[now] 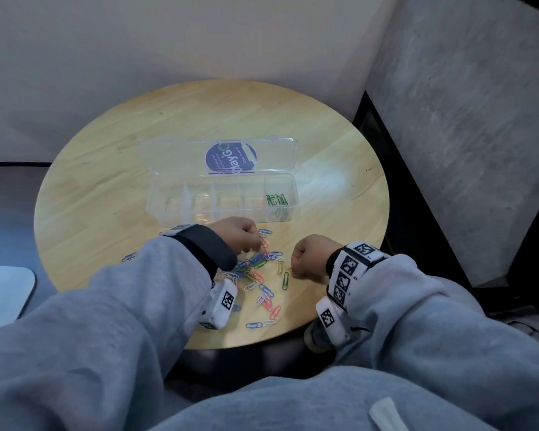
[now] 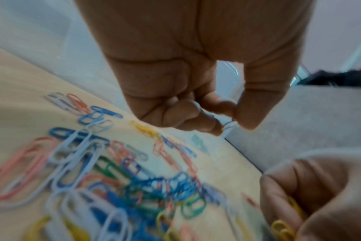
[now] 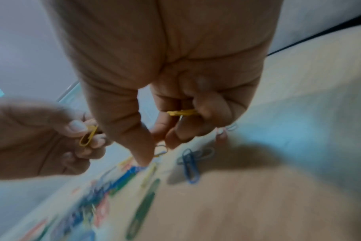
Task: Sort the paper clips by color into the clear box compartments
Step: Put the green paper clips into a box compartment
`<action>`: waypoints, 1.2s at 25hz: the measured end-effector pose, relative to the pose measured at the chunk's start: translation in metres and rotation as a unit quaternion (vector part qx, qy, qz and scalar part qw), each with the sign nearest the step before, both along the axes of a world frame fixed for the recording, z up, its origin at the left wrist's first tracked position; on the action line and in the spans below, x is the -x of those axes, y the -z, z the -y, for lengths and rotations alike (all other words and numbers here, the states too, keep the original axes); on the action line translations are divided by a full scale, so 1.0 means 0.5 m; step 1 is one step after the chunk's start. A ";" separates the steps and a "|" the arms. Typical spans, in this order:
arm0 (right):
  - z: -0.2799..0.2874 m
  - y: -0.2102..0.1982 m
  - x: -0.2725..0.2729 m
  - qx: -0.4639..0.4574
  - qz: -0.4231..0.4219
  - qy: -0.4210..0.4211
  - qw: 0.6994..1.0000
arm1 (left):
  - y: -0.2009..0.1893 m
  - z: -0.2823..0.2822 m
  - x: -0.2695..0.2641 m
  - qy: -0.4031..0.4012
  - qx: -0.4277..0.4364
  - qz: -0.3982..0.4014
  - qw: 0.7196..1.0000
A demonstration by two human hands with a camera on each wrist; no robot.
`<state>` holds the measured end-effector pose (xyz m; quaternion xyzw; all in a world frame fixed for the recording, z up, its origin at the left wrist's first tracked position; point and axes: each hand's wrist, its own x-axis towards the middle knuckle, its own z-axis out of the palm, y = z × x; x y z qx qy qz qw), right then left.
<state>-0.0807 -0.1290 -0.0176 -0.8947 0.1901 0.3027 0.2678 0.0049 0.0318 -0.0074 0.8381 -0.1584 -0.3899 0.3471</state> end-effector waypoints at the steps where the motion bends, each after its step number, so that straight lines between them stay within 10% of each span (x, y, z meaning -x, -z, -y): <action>1: 0.006 -0.002 -0.002 -0.048 0.003 0.044 0.998 | -0.007 -0.005 -0.005 -0.046 0.043 -0.029 0.998; 7: 0.004 -0.007 0.000 -0.372 0.054 0.350 0.858 | -0.054 -0.024 -0.005 -0.208 0.183 -0.146 0.950; 12: -0.008 -0.011 0.005 -0.370 0.017 0.389 0.844 | -0.061 -0.022 0.014 -0.212 0.133 -0.191 0.949; 19: -0.018 0.005 -0.006 -0.066 -0.005 0.113 0.991 | -0.037 -0.021 0.022 -0.135 0.054 -0.173 0.974; 25: -0.043 0.032 -0.020 0.057 0.010 0.056 0.997 | -0.025 -0.036 0.010 0.076 -0.129 0.134 0.980; 30: -0.041 0.032 -0.026 0.056 0.012 0.051 0.997 | -0.017 -0.011 0.034 0.238 -0.208 0.150 0.937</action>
